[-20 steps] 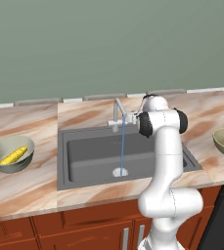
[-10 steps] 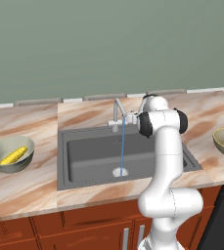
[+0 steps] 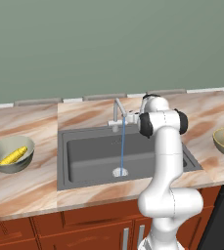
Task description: Pick the oranges from the sink and place them in one bowl. Place the corn in the other bowl. Then turn off the sink faucet.
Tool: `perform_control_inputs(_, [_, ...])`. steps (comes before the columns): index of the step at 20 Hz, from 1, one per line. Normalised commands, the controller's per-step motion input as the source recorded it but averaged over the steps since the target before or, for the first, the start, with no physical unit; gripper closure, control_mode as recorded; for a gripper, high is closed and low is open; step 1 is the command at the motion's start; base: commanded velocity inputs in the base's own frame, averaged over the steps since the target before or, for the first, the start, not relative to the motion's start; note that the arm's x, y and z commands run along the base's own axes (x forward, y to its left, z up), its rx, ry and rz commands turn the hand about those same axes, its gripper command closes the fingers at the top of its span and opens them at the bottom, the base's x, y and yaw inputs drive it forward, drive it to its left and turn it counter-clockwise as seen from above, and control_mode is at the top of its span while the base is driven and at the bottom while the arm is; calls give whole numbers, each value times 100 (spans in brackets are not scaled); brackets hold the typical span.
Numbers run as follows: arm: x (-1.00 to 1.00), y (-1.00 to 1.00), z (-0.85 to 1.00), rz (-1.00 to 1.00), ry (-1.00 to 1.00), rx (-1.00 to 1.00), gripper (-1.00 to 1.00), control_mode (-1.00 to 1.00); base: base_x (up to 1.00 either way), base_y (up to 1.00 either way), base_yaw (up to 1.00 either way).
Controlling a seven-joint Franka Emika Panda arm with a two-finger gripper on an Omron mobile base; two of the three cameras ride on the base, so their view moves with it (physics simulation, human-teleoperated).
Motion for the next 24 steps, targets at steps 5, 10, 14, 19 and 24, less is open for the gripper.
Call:
perform_control_inputs(5, [0, 46, -14, 3, 0, 0, -100, -100, 0, 0, 0])
perform_control_inputs(10, [0, 49, -15, 2, 0, 0, -100, -100, 0, 0, 0])
perform_control_inputs(14, [0, 54, -16, 0, 0, 0, -100, -100, 0, 0, 0])
perform_control_inputs(19, [0, 59, -17, 0, 0, 0, -100, -100, 0, 0, 0])
perform_control_inputs(24, [0, 64, -21, 0, 0, 0, -100, -100, 0, 0, 0])
